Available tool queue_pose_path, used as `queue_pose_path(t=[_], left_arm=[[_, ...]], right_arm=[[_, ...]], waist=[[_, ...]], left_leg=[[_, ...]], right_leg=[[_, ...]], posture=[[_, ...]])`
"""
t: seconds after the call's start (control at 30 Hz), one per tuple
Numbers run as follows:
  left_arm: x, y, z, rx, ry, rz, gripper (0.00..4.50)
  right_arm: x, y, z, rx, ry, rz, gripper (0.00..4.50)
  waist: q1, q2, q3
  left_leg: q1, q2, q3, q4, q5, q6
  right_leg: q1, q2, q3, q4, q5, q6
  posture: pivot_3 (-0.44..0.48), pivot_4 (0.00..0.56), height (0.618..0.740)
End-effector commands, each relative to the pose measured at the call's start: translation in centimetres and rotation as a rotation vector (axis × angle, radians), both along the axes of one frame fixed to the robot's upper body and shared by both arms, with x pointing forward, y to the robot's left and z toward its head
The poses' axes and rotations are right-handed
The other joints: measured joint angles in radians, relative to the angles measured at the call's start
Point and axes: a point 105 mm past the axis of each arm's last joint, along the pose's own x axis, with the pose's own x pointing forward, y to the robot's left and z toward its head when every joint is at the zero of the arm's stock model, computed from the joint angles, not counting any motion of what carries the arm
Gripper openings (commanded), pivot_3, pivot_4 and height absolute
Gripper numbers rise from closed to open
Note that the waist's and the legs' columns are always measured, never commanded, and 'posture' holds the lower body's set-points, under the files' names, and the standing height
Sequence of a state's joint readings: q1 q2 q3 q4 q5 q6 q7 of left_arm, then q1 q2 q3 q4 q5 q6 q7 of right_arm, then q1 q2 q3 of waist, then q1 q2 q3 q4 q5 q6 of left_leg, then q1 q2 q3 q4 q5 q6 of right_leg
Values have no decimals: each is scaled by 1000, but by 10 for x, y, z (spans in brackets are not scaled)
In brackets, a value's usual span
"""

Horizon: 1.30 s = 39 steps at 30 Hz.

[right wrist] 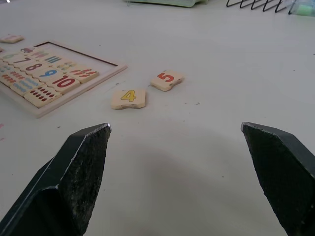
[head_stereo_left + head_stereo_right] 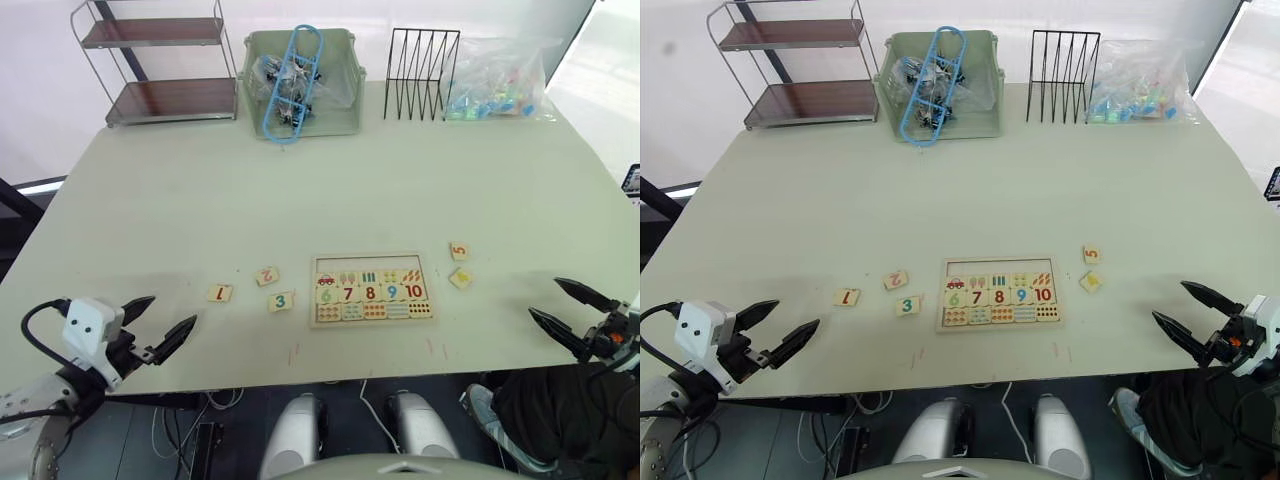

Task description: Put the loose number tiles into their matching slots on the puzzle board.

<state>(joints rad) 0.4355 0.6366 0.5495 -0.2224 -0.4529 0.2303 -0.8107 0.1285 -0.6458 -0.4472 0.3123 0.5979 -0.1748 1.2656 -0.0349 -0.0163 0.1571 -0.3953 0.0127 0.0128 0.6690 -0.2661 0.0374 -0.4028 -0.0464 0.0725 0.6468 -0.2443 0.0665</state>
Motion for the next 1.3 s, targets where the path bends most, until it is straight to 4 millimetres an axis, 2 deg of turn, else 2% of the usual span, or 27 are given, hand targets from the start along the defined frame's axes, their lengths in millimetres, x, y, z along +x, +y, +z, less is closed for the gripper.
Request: queue_pose_path(t=[0.03,0.67,0.9,1.03,1.13,1.3], left_arm=[[0,-1,7,2,-40,-5,4500],[0,-6,6,-29,-66,-9,4500],[1,-11,7,-40,-72,13,4500],[6,-15,6,-50,-49,3,4500],[16,-25,7,-116,-64,48,4500],[19,-41,5,-168,-64,113,4500]], right_arm=[[1,-1,12,-6,-48,0,4455],[6,11,12,1,-60,24,4455],[-2,23,20,47,-78,114,4455],[-6,30,24,49,-81,160,4455],[-9,34,27,38,-89,196,4455],[-13,38,33,41,-105,254,4455]], waist=[[0,0,0],[0,0,0],[1,0,0],[1,0,0],[6,0,0],[5,-1,-1]], left_leg=[[0,0,0,0,0,0],[0,0,0,0,0,0],[0,0,-1,0,0,0],[0,0,-1,0,0,0],[0,0,-1,0,0,0],[0,0,-2,0,0,0]], right_leg=[[0,0,0,0,0,0],[0,-3,0,0,0,0],[0,-4,0,0,0,0],[0,-4,-1,0,0,0],[0,-3,-1,0,0,0],[0,-3,-1,0,2,4]], posture=[[0,150,740],[0,150,740],[0,150,740],[0,150,740],[0,150,740],[0,150,740]])
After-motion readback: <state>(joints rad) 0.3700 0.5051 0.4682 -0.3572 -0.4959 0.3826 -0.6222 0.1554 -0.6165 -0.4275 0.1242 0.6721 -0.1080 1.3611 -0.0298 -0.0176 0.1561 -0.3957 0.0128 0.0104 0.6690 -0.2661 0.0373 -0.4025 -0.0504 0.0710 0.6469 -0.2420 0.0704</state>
